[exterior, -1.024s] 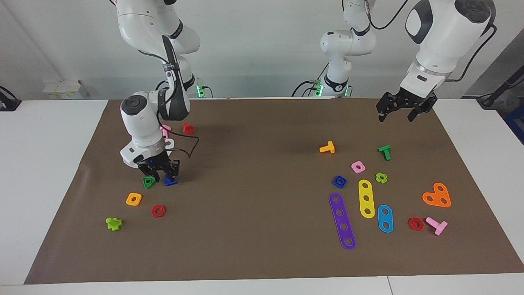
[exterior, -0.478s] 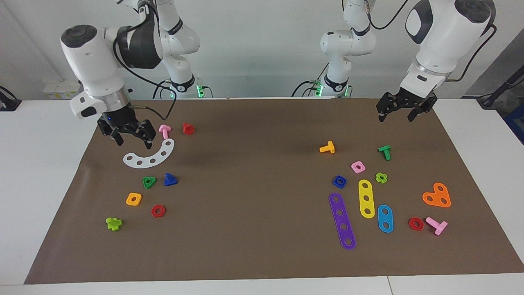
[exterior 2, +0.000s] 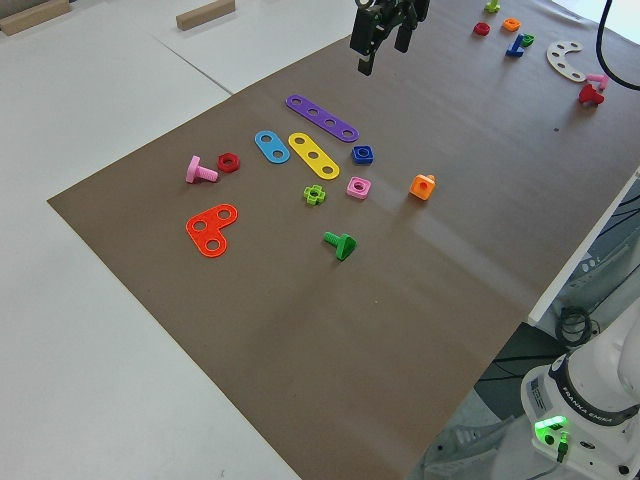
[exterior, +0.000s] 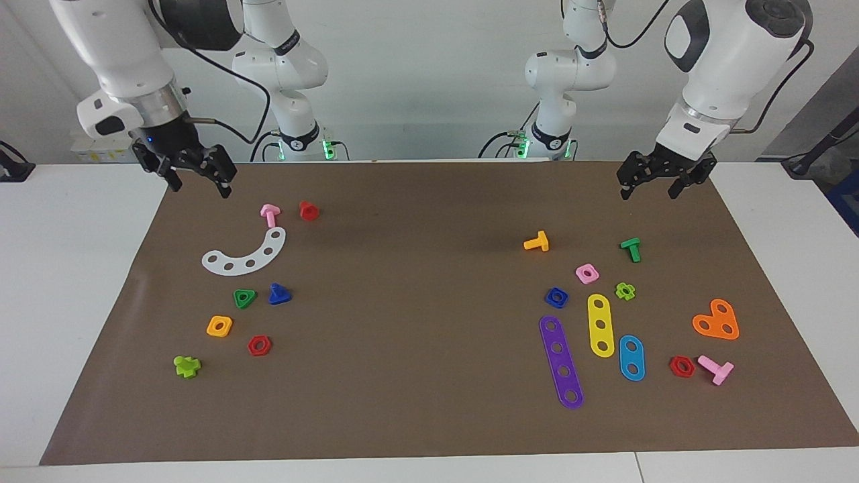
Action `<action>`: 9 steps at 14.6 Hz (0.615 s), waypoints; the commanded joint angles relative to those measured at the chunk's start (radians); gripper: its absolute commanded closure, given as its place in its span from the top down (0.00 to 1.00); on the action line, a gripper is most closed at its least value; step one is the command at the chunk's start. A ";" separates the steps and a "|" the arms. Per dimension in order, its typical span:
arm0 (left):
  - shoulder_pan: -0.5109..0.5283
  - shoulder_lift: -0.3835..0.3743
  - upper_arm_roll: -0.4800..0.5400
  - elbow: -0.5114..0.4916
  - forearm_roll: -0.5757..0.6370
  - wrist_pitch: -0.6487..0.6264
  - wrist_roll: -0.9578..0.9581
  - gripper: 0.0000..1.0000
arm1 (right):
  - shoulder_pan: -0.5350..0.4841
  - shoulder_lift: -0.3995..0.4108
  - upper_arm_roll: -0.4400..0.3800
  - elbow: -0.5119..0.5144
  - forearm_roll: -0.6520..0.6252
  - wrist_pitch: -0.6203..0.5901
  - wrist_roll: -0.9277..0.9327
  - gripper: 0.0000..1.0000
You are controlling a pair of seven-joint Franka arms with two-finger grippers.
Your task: Unscrew and place screws in storage area
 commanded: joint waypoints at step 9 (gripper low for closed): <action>0.013 -0.022 -0.008 -0.026 -0.004 0.006 -0.007 1.00 | -0.024 0.001 0.015 -0.037 0.007 0.011 -0.050 1.00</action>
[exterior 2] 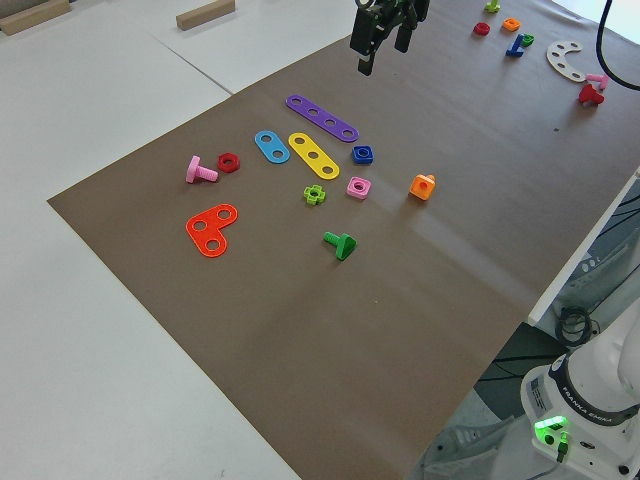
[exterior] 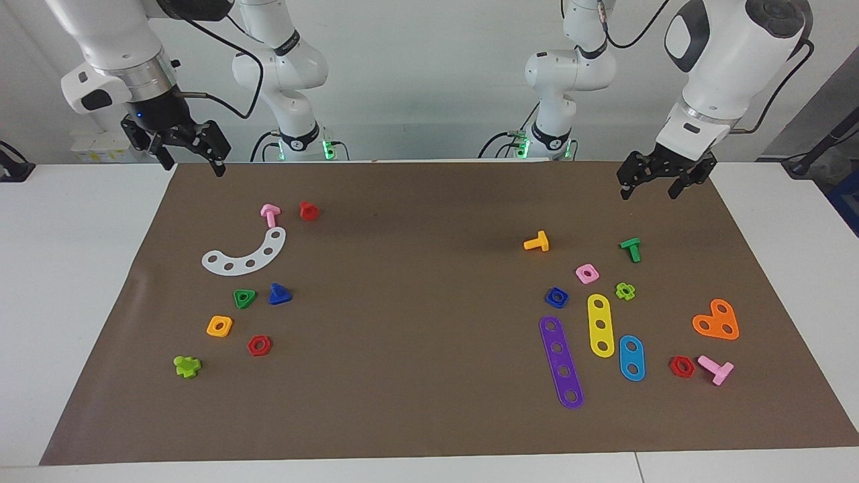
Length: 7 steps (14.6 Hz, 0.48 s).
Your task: Unscrew and place screws in storage area
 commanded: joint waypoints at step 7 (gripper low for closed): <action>0.013 -0.022 -0.008 -0.026 -0.004 0.008 -0.006 1.00 | -0.016 -0.018 0.017 -0.025 0.008 0.006 -0.017 1.00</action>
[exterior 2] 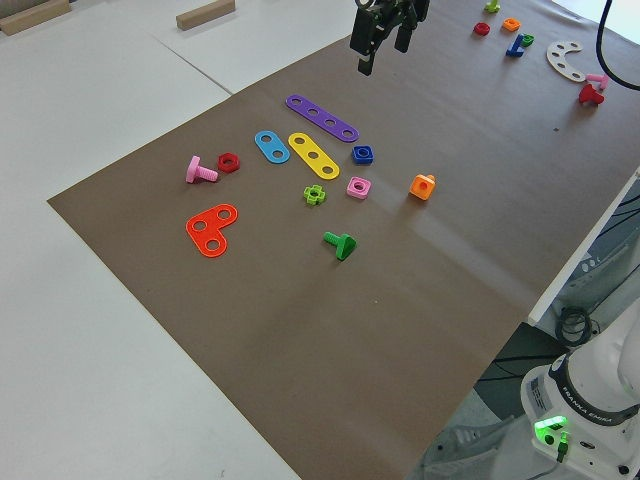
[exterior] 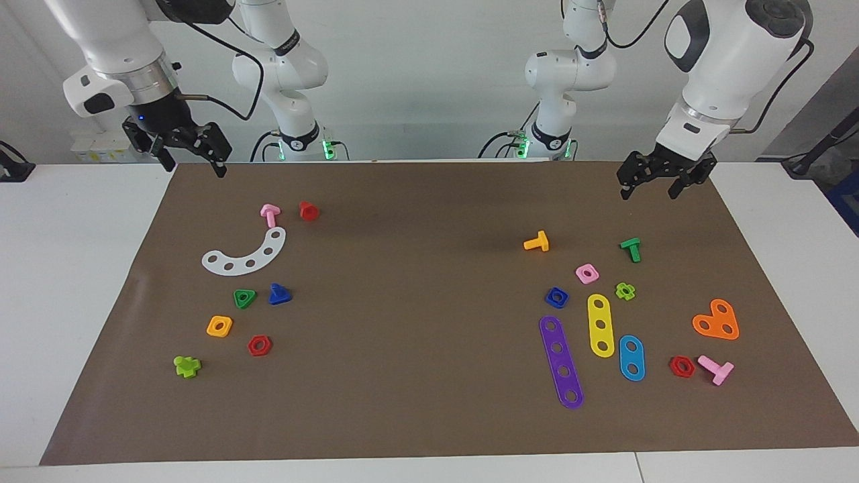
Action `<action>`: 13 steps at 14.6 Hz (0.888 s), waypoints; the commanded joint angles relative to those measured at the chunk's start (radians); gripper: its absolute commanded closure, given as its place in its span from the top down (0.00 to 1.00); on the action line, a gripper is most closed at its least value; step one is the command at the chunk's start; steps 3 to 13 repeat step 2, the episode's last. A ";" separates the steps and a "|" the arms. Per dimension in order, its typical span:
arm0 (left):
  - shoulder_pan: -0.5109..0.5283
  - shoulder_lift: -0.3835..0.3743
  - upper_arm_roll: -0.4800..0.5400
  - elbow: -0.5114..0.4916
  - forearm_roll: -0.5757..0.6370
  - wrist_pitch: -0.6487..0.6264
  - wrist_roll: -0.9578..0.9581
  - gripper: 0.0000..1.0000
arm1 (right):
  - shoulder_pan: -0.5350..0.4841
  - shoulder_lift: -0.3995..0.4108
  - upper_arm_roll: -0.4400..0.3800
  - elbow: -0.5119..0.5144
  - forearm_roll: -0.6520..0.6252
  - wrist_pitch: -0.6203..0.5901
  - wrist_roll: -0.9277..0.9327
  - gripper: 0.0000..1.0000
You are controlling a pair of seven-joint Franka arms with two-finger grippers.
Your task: Unscrew and place screws in storage area
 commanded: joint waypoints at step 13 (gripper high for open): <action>0.015 -0.022 -0.008 -0.026 -0.004 0.008 -0.006 1.00 | -0.016 -0.018 0.015 -0.023 0.008 0.006 -0.018 1.00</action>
